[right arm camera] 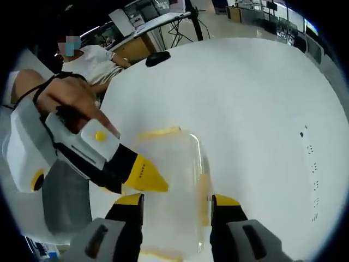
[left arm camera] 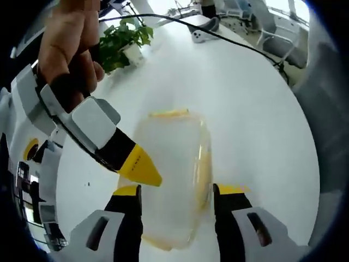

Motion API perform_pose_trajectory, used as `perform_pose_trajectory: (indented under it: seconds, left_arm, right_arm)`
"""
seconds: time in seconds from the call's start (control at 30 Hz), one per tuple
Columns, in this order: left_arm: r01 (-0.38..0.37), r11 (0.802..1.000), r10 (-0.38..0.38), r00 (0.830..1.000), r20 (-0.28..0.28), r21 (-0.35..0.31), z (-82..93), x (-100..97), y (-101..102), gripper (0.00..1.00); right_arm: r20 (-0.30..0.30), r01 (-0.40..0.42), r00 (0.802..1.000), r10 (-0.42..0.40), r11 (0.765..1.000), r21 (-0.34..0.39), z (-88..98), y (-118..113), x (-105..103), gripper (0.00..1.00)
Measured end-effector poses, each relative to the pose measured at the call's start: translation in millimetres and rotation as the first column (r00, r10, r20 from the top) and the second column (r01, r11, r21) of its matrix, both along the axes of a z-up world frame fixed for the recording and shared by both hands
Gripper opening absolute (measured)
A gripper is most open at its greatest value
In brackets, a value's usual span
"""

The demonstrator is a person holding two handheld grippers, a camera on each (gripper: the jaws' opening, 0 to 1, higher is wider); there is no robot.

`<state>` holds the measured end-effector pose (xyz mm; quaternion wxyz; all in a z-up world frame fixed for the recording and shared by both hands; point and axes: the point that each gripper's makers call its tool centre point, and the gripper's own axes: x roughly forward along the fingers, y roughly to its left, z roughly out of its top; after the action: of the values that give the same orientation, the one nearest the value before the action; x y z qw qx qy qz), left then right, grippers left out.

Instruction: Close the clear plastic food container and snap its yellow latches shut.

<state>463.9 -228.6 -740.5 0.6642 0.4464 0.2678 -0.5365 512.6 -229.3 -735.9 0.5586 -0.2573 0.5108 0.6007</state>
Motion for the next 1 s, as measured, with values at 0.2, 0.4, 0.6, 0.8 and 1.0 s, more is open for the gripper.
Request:
perform_pose_trajectory:
  seconds: [0.2,0.4,0.6,0.8,1.0]
  left_arm:
    - [0.003,0.999,-0.004,1.000,-0.028,-0.040,10.7,3.9,14,0.69]
    - [0.006,1.000,-0.006,0.999,-0.051,0.004,6.9,18.5,33,0.75]
    - [0.035,0.999,-0.033,0.998,-0.054,0.041,5.5,28.5,39,0.77]
    - [0.038,0.998,-0.034,0.996,-0.078,0.053,1.6,33.9,40,0.79]
    - [0.042,0.997,-0.037,0.994,-0.099,0.058,-1.6,34.1,39,0.80]
  right_arm:
    - [0.119,0.025,0.993,-0.029,0.999,0.035,20.7,-15,7,0.63]
    - [0.169,-0.017,0.985,0.015,1.000,0.012,25.0,-20,-7,0.65]
    - [0.203,-0.056,0.977,0.063,0.998,-0.036,15.7,-26,-17,0.69]
    - [0.199,-0.047,0.979,0.054,0.998,-0.040,11.2,-30,-22,0.70]
    - [0.208,-0.045,0.977,0.051,0.998,-0.035,10.8,-29,-23,0.72]
